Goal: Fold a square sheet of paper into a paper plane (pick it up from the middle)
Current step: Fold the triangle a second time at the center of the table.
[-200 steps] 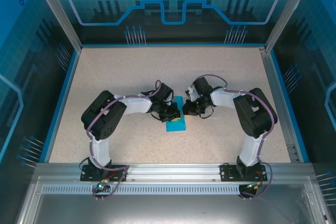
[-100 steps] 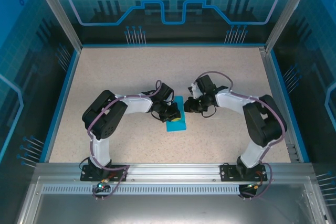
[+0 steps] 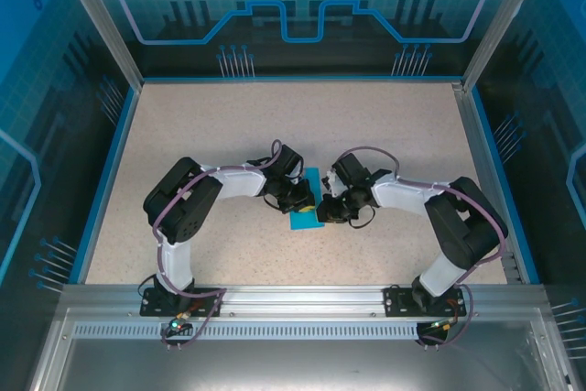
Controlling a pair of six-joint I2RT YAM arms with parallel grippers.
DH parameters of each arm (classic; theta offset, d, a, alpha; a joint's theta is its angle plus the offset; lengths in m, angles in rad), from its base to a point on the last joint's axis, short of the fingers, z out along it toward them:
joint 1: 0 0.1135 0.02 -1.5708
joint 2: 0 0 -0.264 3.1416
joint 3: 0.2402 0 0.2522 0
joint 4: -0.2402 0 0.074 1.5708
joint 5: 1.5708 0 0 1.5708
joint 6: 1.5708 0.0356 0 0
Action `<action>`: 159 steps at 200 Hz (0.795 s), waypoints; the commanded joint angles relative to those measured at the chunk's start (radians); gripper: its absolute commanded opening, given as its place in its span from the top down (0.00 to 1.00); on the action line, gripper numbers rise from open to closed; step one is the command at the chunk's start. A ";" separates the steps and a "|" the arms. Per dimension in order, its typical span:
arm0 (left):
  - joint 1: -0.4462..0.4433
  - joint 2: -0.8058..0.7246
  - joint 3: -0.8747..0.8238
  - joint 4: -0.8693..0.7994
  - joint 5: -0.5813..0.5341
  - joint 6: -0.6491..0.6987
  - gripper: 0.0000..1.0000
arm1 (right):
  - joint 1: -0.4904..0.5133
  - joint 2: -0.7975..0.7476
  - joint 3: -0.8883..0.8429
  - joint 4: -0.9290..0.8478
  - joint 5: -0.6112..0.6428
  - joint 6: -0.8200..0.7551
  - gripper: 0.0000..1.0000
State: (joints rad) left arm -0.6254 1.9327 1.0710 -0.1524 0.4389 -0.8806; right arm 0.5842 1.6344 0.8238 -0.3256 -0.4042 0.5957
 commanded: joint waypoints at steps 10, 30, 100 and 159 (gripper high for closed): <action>-0.001 0.039 0.008 -0.024 -0.006 0.015 0.93 | 0.019 0.022 -0.008 -0.006 -0.013 0.029 0.86; -0.002 0.040 0.006 -0.023 -0.006 0.014 0.93 | 0.019 0.037 -0.004 -0.012 0.009 0.029 0.86; -0.001 0.040 0.001 -0.024 -0.012 0.010 0.93 | 0.019 0.066 -0.017 -0.068 0.075 0.021 0.87; 0.000 0.043 0.000 -0.021 -0.012 0.009 0.93 | 0.019 -0.025 0.017 -0.012 0.020 0.021 0.86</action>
State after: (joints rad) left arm -0.6247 1.9347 1.0710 -0.1493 0.4400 -0.8810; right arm 0.5896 1.6474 0.8238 -0.3416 -0.3676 0.6132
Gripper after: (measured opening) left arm 0.067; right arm 0.137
